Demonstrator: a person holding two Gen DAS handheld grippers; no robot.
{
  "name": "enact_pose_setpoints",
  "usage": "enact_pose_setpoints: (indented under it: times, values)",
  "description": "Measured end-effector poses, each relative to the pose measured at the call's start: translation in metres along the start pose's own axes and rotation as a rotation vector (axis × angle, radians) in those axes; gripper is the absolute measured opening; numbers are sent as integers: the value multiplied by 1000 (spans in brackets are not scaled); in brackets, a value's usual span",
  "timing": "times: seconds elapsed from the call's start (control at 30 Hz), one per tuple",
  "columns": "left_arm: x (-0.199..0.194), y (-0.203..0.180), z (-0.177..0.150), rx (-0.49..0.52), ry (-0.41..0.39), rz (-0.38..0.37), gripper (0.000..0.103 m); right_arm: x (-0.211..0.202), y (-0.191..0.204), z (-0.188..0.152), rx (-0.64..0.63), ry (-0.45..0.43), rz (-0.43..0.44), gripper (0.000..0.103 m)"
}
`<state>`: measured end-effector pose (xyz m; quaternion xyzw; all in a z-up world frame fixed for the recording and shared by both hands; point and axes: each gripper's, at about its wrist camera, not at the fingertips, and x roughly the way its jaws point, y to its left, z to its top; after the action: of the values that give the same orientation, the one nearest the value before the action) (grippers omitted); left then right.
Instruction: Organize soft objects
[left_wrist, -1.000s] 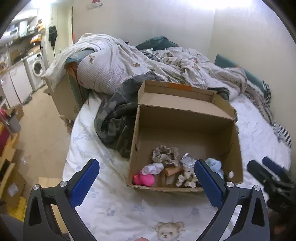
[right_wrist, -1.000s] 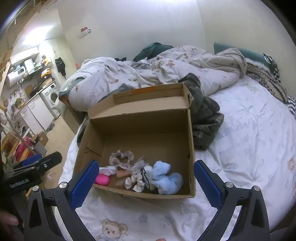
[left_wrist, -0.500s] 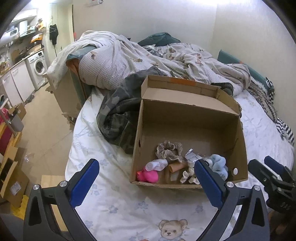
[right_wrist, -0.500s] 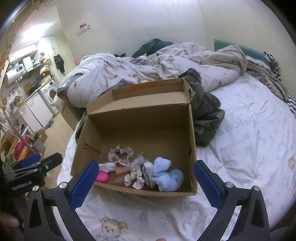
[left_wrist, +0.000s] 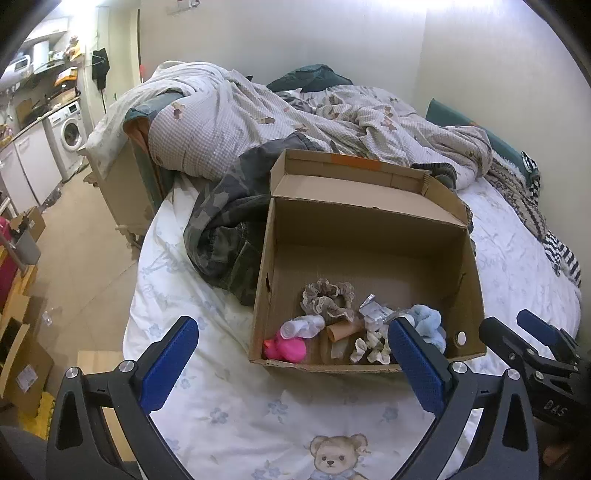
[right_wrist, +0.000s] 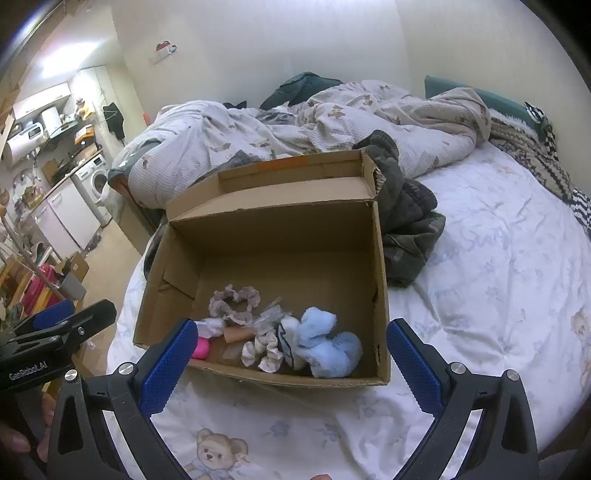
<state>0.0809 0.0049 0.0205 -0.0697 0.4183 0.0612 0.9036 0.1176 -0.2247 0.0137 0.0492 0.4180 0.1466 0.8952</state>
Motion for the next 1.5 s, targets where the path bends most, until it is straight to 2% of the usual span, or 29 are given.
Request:
enact_pose_setpoints:
  times: [1.5]
  values:
    - [5,-6,-2,11,25,-13,102,1,-3,2,-3,-2,1,103]
